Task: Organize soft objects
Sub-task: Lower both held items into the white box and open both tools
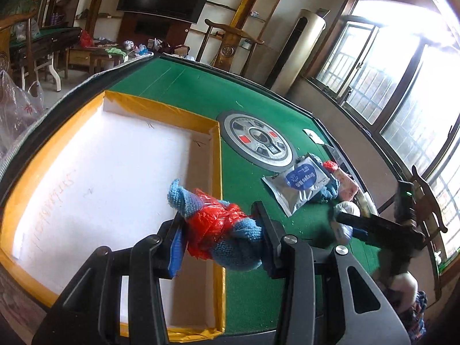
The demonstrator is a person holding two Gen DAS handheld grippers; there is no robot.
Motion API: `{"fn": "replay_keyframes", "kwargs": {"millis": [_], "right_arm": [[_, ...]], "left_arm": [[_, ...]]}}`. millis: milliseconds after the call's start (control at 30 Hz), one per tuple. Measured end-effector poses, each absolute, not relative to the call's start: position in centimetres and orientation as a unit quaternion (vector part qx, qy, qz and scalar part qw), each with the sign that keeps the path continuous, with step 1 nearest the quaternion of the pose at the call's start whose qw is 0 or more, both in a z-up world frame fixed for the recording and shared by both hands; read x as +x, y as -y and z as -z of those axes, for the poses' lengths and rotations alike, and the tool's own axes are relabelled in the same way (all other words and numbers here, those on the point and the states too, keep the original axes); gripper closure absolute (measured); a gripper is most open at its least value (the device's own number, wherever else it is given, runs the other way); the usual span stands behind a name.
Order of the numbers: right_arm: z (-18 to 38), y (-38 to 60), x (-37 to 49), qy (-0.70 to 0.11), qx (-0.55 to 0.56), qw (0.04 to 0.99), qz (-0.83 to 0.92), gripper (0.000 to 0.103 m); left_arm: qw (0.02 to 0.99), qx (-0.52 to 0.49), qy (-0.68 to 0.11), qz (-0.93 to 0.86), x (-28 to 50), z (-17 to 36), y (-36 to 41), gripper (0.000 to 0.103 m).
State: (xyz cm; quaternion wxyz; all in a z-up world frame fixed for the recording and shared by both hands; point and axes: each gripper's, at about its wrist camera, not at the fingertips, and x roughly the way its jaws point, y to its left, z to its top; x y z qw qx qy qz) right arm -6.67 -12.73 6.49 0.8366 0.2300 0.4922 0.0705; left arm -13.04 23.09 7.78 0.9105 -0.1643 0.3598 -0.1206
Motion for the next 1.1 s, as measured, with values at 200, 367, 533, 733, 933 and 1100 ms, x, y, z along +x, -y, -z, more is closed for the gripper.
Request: {"fn": "replay_keyframes", "kwargs": {"millis": [200,367,533,733,933,1100], "right_arm": [[-11.2,8.7,-7.1,-0.45,0.2,0.849,-0.191,0.02],[-13.5,0.4,-3.9,-0.427,0.108,0.855,-0.272,0.02],[-13.9,-6.9,-0.7,-0.417,0.025,0.854,-0.311,0.02],[-12.1,-12.6,2.1,-0.424,-0.053,0.846,-0.319,0.02],[-10.9,-15.9,3.2,-0.415,-0.127,0.851,-0.296,0.019],[-10.1,-17.0,4.2,-0.429,-0.141,0.843,-0.293,0.017]], "left_arm": [[0.899,-0.186,-0.381,0.113,-9.4,-8.4,-25.5,0.063],[0.894,-0.163,-0.404,0.103,-4.6,-8.1,-26.0,0.062],[0.854,-0.227,-0.456,0.106,1.0,-5.0,-28.0,0.061],[0.825,-0.266,-0.491,0.081,5.0,-2.0,-29.2,0.056],[0.808,-0.304,-0.499,0.08,5.6,-1.2,-30.2,0.043],[0.805,-0.328,-0.488,0.081,4.9,-1.6,-31.7,0.042]]}}
